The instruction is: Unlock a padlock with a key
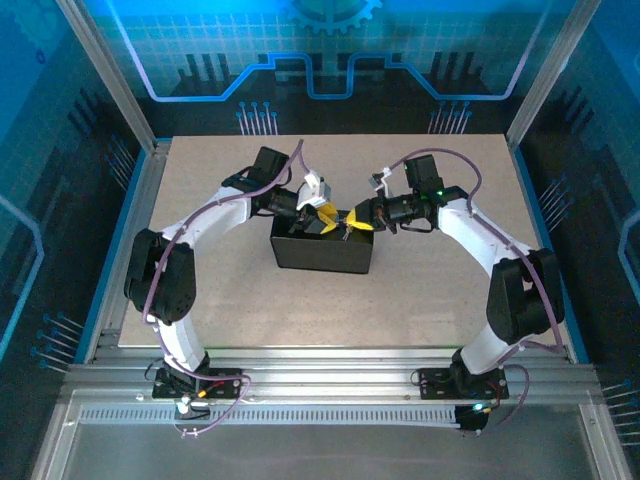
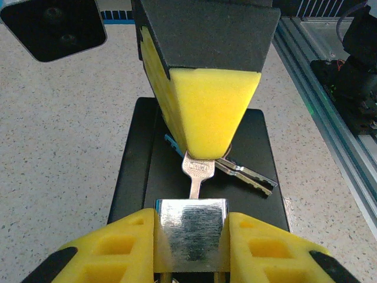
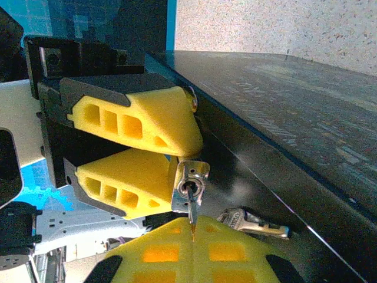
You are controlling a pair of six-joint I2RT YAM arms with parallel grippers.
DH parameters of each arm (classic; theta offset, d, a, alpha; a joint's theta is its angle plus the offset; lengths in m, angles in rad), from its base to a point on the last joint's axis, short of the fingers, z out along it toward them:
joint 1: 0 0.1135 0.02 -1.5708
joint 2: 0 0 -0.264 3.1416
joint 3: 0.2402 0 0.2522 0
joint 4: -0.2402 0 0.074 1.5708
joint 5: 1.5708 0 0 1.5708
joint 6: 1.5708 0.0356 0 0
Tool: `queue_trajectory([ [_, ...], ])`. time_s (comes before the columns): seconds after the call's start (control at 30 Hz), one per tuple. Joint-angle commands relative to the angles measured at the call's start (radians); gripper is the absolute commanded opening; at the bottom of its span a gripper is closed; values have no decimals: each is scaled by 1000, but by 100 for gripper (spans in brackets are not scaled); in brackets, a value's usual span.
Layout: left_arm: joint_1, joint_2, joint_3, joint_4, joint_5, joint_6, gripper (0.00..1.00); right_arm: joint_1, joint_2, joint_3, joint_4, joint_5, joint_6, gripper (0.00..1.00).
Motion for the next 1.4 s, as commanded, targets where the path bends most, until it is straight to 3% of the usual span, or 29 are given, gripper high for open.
queue_trajectory([
  [0.0, -25, 7, 36, 122, 18, 2, 0, 110, -7, 61, 39, -225, 29, 0],
  [0.23, -27, -4, 7, 253, 7, -50, 0, 153, 12, 99, -65, -210, 4, 1],
  [0.4, -34, -19, 12, 226, 24, -32, 0, 93, 20, 50, 48, -224, 131, 1],
  [0.53, -35, -29, 2, 201, -39, 11, 0, 58, -7, 38, 91, -222, 210, 2],
  [0.67, -66, -37, -39, 240, -193, 74, 0, 56, -35, 19, 184, -212, 342, 3],
  [0.87, -76, -42, -65, 343, -191, 23, 0, 98, -36, 18, 193, -181, 427, 3],
  [1.03, -74, -44, -44, 302, -106, 17, 0, 100, -49, -15, 306, -180, 536, 4],
  [1.1, -70, -43, -30, 261, -48, 16, 0, 101, -42, 36, 193, -184, 427, 6],
  [1.23, -48, -36, 17, 155, 55, 23, 0, 125, 30, 269, -390, -77, -132, 7],
  [1.37, -29, -29, 44, 76, 84, 47, 0, 132, 41, 237, -396, -99, -259, 6],
])
